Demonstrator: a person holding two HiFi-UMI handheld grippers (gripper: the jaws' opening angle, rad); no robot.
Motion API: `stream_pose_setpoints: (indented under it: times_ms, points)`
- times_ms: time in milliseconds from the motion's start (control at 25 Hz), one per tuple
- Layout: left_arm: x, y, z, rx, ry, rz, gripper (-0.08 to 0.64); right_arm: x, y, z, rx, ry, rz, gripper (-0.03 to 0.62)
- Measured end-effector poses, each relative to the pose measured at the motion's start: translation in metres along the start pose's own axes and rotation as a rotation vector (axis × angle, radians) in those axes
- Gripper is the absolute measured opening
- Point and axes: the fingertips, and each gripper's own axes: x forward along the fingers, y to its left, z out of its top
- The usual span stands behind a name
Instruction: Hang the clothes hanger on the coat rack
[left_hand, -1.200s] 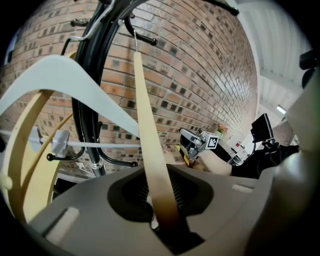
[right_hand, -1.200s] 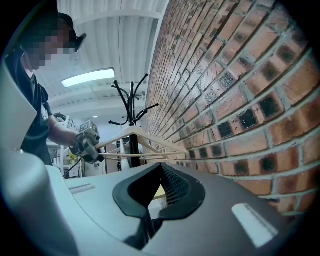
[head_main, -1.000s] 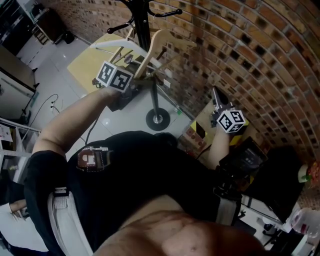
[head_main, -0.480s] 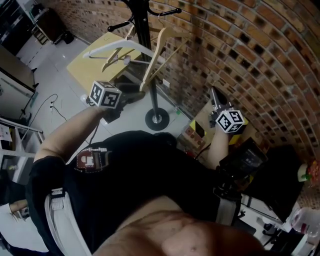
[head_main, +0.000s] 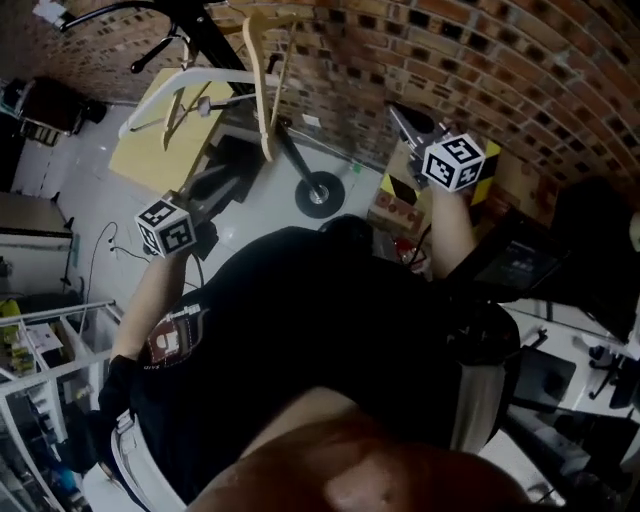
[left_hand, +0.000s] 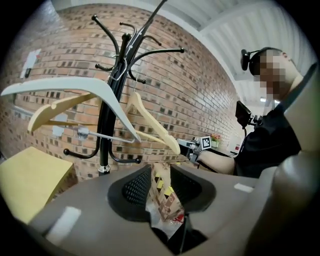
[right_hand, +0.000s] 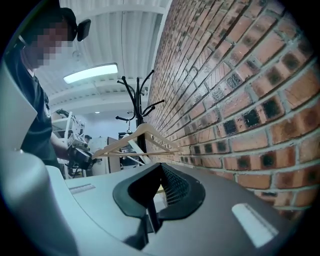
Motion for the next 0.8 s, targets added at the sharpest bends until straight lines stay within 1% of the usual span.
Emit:
stream_pose_setpoints:
  times_ms: [120,280,520,680,800]
  points:
    - [-0.003,0.002,-0.002,0.026,-0.044,-0.022,0.092,-0.004,0.003,-0.002,-0.009,0.022,-0.018,0.014]
    - [-0.001,0.006,-0.011,0.038,-0.067,-0.073,0.051,-0.008,0.015,-0.003,-0.024,0.049,-0.041,0.014]
    - [-0.007,0.014,-0.009,0.070,-0.113,-0.184,0.021,0.002,0.040,-0.005,-0.053,0.092,-0.079,0.014]
    - [-0.020,0.030,-0.008,0.098,-0.120,-0.269,0.003,0.013,0.059,-0.007,-0.059,0.101,-0.144,0.014]
    - [-0.037,0.053,-0.008,0.123,-0.120,-0.328,0.003,0.030,0.075,-0.006,-0.059,0.098,-0.205,0.014]
